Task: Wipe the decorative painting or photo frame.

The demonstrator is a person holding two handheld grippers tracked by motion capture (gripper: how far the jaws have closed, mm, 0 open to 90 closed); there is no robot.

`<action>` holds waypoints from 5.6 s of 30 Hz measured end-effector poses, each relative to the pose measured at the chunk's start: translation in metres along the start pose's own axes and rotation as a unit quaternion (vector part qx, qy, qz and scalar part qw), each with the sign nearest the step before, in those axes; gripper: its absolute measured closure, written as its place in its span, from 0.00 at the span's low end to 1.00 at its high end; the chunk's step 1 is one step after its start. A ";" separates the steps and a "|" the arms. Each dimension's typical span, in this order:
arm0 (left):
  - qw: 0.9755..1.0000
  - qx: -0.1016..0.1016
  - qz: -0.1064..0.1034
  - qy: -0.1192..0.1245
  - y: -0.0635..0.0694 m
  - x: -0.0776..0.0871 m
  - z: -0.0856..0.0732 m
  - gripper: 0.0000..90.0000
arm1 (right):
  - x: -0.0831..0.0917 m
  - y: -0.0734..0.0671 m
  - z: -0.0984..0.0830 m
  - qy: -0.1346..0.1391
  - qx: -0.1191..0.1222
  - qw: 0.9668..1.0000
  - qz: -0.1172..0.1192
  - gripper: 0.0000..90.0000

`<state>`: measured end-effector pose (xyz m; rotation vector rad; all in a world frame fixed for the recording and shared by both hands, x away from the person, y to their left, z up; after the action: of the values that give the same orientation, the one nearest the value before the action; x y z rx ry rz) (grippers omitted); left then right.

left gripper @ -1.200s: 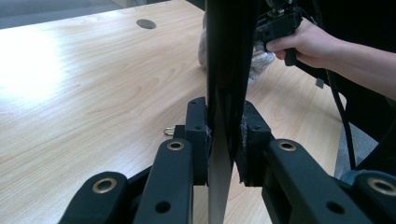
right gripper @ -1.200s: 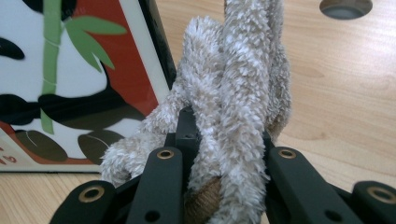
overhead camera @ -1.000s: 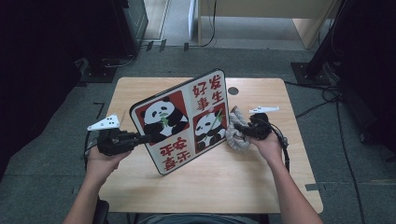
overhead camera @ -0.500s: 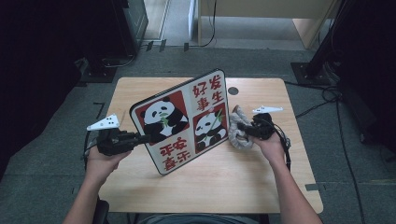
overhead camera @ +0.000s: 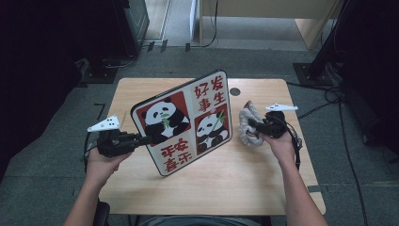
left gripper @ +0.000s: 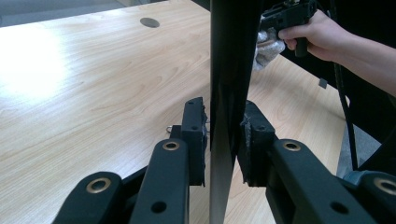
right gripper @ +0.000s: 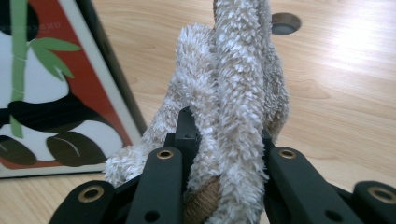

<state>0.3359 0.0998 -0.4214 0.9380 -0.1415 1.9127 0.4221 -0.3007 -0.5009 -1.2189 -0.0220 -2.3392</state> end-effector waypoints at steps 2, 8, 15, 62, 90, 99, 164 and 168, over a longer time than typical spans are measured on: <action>1.000 0.000 0.001 0.000 0.000 0.000 0.000 0.84 | 0.002 0.004 0.000 0.002 -0.003 1.000 -0.006 0.83; 1.000 0.000 0.001 -0.001 0.000 0.000 0.000 0.83 | 0.006 0.018 0.000 0.004 -0.009 1.000 -0.025 0.82; 1.000 0.000 0.000 -0.005 -0.001 -0.001 -0.001 0.83 | 0.009 0.036 -0.003 -0.002 -0.024 0.999 -0.037 0.82; 1.000 -0.001 0.000 -0.007 -0.001 -0.002 0.000 0.84 | -0.030 0.072 -0.010 -0.020 -0.048 0.996 -0.079 0.71; 0.999 0.020 0.019 -0.016 -0.009 -0.001 -0.011 0.63 | 0.010 0.046 -0.006 0.005 -0.048 0.997 -0.061 0.43; 0.999 0.026 0.033 -0.020 -0.016 -0.001 -0.014 0.63 | 0.028 0.023 -0.009 0.017 -0.035 0.997 -0.067 0.43; 0.994 0.064 0.086 -0.006 -0.056 0.016 -0.038 0.51 | 0.013 -0.030 -0.030 0.009 0.037 0.999 0.003 0.41; 0.993 0.069 0.091 -0.003 -0.059 0.017 -0.041 0.51 | 0.012 -0.030 -0.029 0.008 0.037 0.999 0.006 0.41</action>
<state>0.3566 0.1626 -0.4552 1.0524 -0.1022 2.1098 0.3812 -0.2860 -0.5026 -1.1615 -0.0957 -2.3169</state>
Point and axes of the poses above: each handheld gripper's, and its own axes: x roughly backward along the jaws, z roughly out of its top, y roughly to its right, the point moved 9 cm from there along -x, roughly forward along the jaws, and after that the axes turned 14 degrees about -y, right-handed, at the moved point
